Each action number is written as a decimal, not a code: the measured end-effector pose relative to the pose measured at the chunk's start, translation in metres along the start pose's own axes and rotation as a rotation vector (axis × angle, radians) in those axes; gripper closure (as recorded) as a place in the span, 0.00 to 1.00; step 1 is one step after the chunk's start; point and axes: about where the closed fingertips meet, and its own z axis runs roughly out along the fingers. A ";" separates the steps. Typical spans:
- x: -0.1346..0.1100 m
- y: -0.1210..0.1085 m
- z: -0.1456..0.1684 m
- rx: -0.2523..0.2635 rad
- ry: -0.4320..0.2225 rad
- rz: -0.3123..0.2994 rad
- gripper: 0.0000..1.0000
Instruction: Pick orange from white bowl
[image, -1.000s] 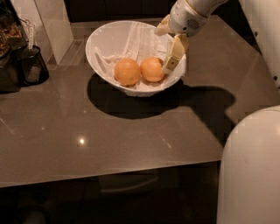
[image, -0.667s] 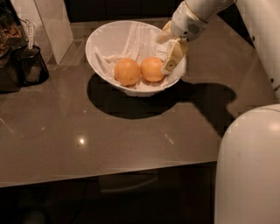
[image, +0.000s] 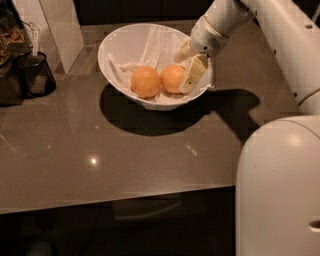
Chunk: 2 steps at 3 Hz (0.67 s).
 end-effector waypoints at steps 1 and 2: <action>-0.001 -0.001 0.020 -0.047 -0.001 0.003 0.21; -0.001 -0.004 0.034 -0.070 0.000 0.010 0.23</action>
Offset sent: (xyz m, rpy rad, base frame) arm -0.0093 0.0141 -0.0348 -0.0390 0.1474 0.0714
